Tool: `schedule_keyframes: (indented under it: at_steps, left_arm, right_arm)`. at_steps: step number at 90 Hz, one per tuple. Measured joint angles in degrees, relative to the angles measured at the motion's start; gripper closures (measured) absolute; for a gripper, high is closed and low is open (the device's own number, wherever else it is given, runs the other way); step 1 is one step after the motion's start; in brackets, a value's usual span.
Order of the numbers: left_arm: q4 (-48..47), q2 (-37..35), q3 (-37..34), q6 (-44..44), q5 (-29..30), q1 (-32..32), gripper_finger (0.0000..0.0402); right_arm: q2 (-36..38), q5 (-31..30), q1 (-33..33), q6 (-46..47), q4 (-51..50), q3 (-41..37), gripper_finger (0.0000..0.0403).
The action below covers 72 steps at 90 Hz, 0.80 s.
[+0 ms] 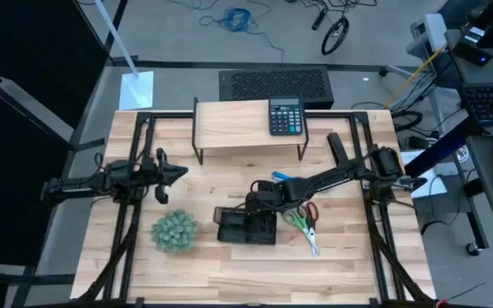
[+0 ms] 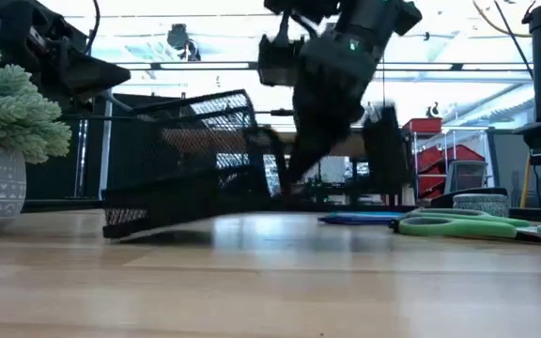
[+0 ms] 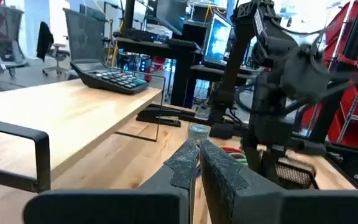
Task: Pick and place office supplies into organizer
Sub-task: Put the black desk organizer on the shelf
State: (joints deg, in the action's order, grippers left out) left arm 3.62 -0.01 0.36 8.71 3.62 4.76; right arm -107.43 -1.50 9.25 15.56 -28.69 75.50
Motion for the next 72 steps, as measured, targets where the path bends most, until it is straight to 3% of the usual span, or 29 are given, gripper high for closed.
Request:
schedule_keyframes:
  at_steps: [17,42,72]
  left_arm:
    - [-0.09,0.00,0.02,0.00,0.00,0.01,0.0391]
    - [-0.06,0.00,0.00,-0.02,0.02,0.00,0.0391]
    - [-0.05,0.00,0.00,0.00,0.07,-0.01,0.0391]
  right_arm:
    - [4.26,0.05,-1.83,-1.08,-1.84,-0.02,0.0403]
    - [4.81,-0.05,-3.33,-3.41,-4.14,1.13,0.0403]
    - [4.91,-1.64,-6.16,-14.21,-16.35,14.71,0.0403]
